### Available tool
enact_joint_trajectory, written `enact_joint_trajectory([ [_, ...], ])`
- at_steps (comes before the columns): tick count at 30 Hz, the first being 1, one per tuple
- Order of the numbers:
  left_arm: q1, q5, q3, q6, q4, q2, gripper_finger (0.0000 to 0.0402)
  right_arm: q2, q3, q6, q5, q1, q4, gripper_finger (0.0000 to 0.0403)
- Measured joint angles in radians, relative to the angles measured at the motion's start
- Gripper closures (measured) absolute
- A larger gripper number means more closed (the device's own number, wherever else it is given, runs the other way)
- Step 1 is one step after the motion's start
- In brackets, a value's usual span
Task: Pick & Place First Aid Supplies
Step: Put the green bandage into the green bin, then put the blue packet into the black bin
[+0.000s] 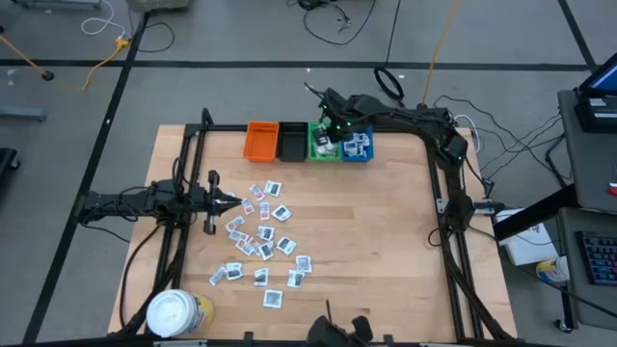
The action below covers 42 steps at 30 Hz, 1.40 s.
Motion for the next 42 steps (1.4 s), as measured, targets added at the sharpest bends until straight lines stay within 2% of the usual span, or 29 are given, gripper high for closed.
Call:
enact_joint_trajectory([
  [9, 0.0, 0.0, 0.0, 0.0, 0.0, 0.0, 0.0364, 0.013, -0.002, -0.027, -0.011, -0.007, 0.012, 0.0403],
  [21, 0.0, 0.0, 0.0, 0.0, 0.0, 0.0, 0.0364, 0.012, -0.128, -0.143, -0.002, 0.014, 0.211, 0.0399],
  [24, 0.0, 0.0, 0.0, 0.0, 0.0, 0.0, 0.0364, 0.012, -0.13, -0.136, 0.028, 0.016, 0.201, 0.0381],
  [34, 0.0, 0.0, 0.0, 0.0, 0.0, 0.0, 0.0364, 0.012, -0.13, -0.133, 0.033, 0.015, 0.21, 0.0281],
  [42, 0.0, 0.0, 0.0, 0.0, 0.0, 0.0, 0.0364, -0.046, -0.129, -0.156, -0.01, 0.034, 0.202, 0.0264],
])
